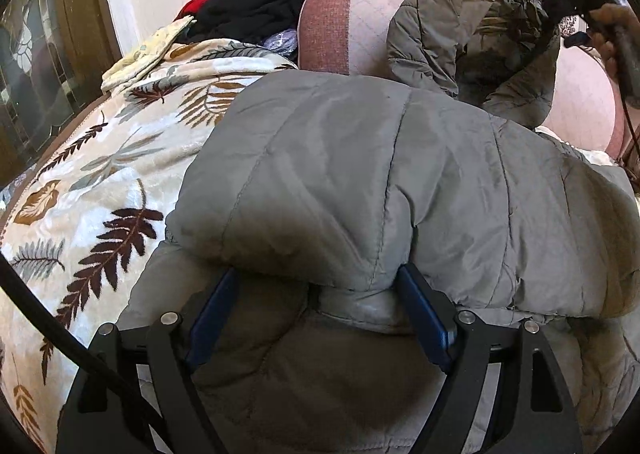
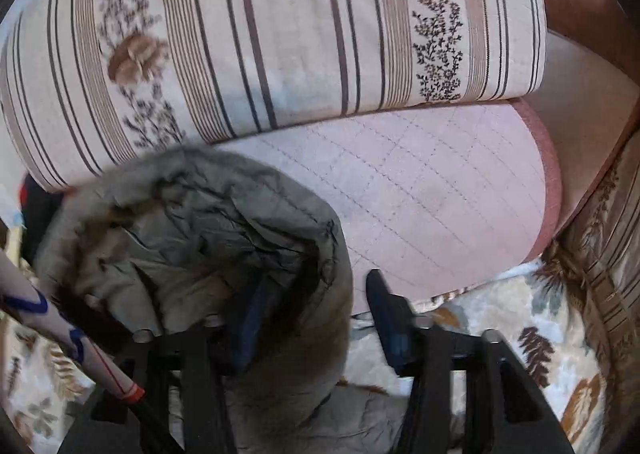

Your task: Fold large clothes

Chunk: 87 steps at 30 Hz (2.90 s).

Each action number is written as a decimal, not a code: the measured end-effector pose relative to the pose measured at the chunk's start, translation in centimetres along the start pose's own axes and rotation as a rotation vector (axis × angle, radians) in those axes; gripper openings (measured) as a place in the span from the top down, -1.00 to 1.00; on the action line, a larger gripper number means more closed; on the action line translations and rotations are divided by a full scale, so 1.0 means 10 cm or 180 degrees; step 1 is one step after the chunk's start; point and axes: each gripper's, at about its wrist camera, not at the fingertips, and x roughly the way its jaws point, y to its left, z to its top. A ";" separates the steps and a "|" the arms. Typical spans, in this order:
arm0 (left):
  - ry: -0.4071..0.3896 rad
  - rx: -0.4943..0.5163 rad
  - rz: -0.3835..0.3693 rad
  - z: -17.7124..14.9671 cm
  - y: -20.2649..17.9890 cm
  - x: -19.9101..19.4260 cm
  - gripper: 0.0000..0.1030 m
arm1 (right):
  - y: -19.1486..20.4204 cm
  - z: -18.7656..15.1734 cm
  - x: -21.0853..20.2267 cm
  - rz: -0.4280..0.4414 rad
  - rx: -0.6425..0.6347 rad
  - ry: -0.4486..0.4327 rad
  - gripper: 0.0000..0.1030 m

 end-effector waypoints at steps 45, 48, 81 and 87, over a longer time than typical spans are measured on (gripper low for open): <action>-0.0565 -0.0116 -0.0494 0.28 0.09 -0.32 -0.57 | 0.16 -1.82 -1.57 0.1103 -0.0494 -0.0525 0.37; -0.0556 -0.0100 -0.0513 0.32 0.13 -0.30 -0.57 | 0.30 -1.88 -1.16 0.1034 -0.0482 -0.0151 0.37; -0.0127 0.0309 -0.0512 0.51 -0.34 0.31 -0.66 | -0.19 -2.54 -0.68 0.0728 -0.0474 0.0096 0.26; -0.0249 0.0126 -0.0692 0.57 -0.22 0.02 -0.64 | -0.04 -2.42 -1.27 0.0815 -0.0512 -0.0274 0.26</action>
